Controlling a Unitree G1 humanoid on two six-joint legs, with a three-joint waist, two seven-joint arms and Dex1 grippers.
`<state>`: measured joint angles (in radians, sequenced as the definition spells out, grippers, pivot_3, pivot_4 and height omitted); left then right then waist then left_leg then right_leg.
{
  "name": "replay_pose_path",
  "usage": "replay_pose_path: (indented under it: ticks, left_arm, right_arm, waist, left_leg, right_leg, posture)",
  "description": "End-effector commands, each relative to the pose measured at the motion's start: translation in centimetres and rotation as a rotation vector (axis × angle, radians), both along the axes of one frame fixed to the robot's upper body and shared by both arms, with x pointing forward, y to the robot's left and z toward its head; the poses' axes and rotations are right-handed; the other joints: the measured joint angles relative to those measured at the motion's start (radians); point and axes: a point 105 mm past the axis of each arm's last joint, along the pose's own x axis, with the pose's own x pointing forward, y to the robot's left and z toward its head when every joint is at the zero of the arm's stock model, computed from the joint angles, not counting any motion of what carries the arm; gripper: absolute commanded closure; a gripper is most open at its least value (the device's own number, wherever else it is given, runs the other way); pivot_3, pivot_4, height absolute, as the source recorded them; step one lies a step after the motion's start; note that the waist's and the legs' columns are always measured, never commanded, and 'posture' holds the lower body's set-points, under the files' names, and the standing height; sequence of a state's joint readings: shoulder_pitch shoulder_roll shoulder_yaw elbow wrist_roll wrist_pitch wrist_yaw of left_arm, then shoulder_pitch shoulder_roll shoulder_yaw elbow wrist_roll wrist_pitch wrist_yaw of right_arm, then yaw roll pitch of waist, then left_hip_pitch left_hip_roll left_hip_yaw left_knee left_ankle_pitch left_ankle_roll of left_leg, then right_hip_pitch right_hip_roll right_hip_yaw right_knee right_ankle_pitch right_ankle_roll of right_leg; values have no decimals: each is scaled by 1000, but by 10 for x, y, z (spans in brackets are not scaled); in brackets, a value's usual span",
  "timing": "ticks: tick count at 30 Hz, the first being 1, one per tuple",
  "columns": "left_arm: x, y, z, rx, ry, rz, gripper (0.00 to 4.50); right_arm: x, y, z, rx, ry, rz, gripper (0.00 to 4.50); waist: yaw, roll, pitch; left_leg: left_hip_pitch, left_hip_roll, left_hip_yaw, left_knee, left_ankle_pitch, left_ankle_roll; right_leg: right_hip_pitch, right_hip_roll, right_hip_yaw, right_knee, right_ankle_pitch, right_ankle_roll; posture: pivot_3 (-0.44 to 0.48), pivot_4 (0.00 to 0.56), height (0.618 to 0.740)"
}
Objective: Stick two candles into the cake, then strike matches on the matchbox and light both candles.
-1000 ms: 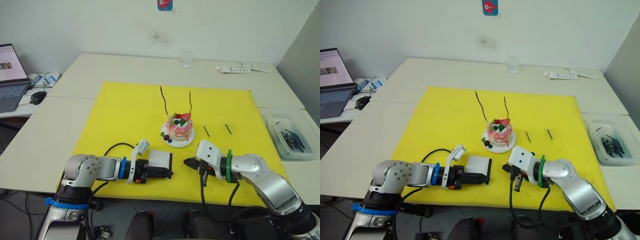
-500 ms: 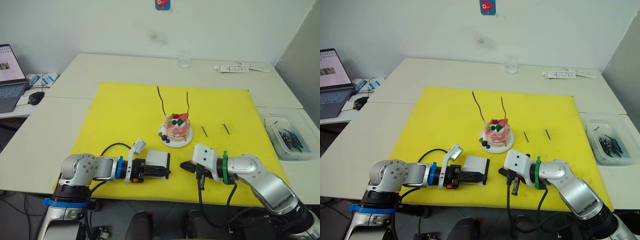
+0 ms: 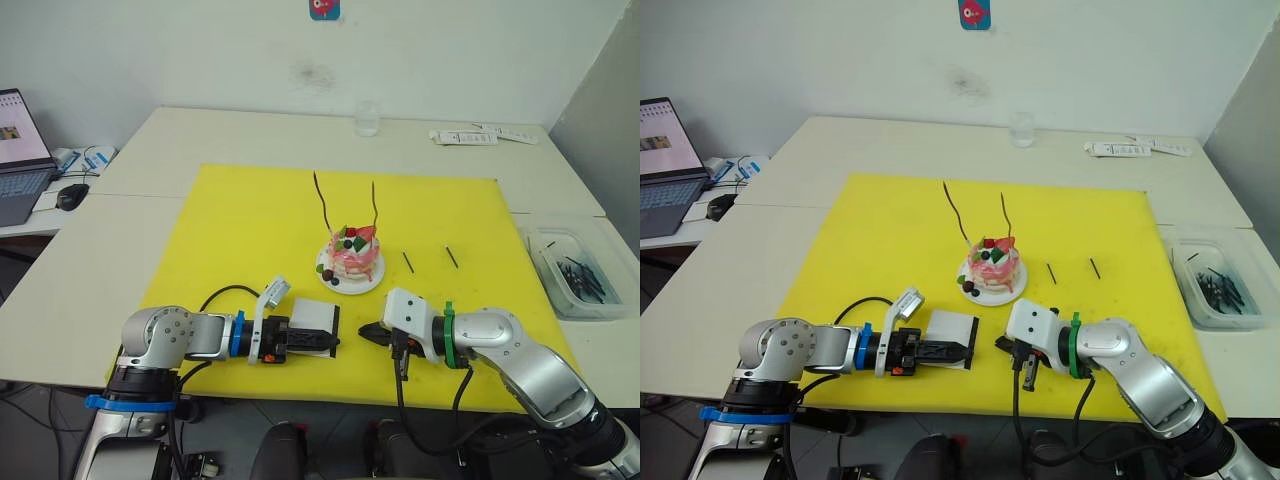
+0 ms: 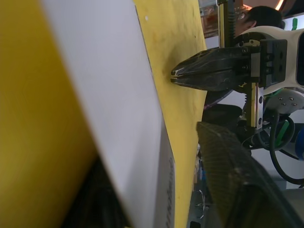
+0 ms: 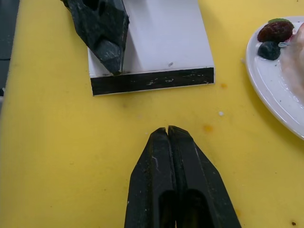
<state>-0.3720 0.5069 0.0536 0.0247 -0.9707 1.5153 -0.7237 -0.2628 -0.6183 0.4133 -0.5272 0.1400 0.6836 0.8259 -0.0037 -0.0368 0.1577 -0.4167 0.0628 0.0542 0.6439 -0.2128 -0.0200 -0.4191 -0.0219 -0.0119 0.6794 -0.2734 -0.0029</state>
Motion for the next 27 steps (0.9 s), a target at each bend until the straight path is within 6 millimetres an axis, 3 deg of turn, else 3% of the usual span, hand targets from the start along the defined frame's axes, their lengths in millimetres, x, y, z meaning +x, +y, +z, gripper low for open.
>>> replay_pose_path:
  ticks: [1,5,13,21,27]
  left_arm:
    - [4,19,-15,84,36,84,3417]
    - [3,19,-15,90,36,81,4485]
    - [4,18,-6,82,-4,62,4485]
    - [-5,5,32,-21,-107,-29,4485]
    - [-12,6,56,-105,-165,-58,4485]
  right_arm:
    - [-1,5,11,22,-42,26,4500]
    - [-2,5,12,23,-42,23,4500]
    - [7,-4,26,63,-101,-39,4500]
    - [4,-26,47,86,-133,-101,4500]
    - [-4,-27,61,157,-135,-130,4500]
  waist:
    - [0,0,0]
    - [0,0,0]
    - [0,1,1]
    - [0,-1,10]
    - [1,-3,15]
  left_leg:
    - [0,0,0,0,0,0]
    - [0,0,0,-2,0,0]
    - [0,0,-1,-2,0,0]
    - [-5,0,-1,-3,0,0]
    - [-10,1,-1,-3,0,0]
  right_leg:
    - [0,0,0,0,0,0]
    - [0,0,0,0,-1,-1]
    - [0,1,-1,1,-1,-1]
    - [0,1,-1,1,1,2]
    - [-3,1,-2,0,0,5]
  posture:
    - [0,150,706]
    - [0,150,706]
    - [0,150,706]
    - [0,150,706]
    - [0,150,706]
